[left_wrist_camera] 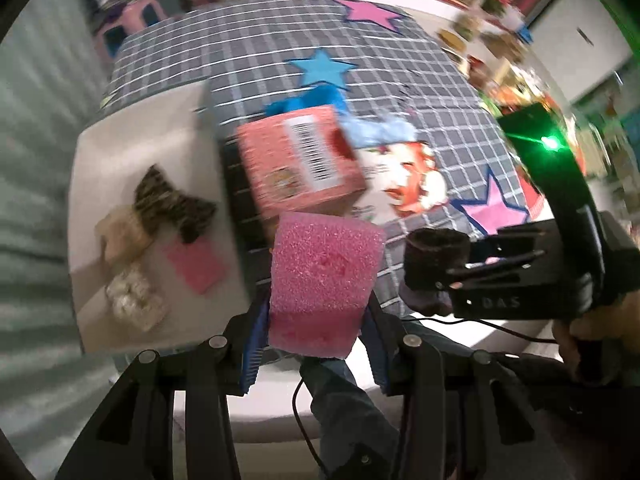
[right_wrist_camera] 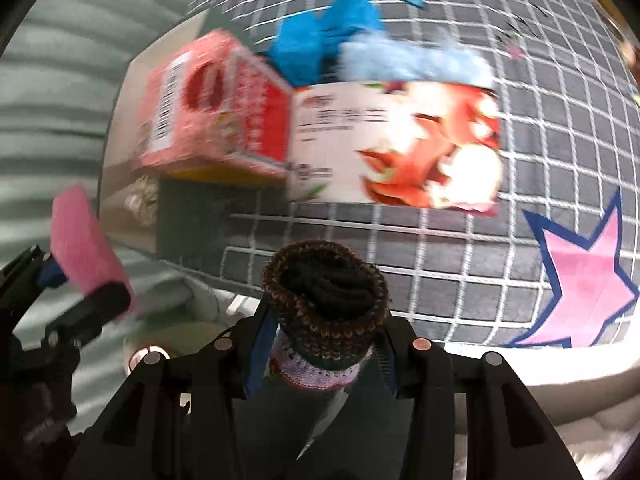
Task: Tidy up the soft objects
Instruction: 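Carry pink sponge and knit beanie with both tools over the white box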
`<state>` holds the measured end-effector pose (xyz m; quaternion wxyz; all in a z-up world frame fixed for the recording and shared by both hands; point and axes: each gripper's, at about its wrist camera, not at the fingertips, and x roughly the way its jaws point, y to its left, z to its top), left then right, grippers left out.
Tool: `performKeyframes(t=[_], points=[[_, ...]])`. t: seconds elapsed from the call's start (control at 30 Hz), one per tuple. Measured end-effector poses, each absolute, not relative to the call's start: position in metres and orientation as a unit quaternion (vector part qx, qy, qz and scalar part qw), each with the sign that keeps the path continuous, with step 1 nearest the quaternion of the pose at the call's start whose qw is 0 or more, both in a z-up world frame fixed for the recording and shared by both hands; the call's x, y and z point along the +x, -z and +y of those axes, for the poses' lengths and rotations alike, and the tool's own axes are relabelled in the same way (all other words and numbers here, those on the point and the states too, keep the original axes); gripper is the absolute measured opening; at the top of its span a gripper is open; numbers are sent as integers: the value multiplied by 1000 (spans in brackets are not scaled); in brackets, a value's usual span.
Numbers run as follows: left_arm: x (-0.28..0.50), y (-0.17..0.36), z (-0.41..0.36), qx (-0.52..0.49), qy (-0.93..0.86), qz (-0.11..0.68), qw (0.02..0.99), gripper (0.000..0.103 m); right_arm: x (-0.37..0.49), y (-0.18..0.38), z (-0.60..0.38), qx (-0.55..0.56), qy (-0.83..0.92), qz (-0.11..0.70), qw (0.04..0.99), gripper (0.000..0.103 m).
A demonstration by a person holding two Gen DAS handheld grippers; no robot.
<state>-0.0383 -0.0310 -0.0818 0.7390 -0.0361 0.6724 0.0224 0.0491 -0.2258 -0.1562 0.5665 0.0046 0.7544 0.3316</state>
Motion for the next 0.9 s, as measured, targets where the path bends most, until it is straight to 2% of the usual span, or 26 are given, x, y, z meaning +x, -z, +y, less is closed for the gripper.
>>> performKeyframes(t=[0.43,0.9], points=[[-78,72,37,-91,-117,652,744,47,24,124,-148,-66,-424,720,545,47],[-87,70,91,-136,-184,632,740,47,27,91,-68,-92,-480,688,536,47]])
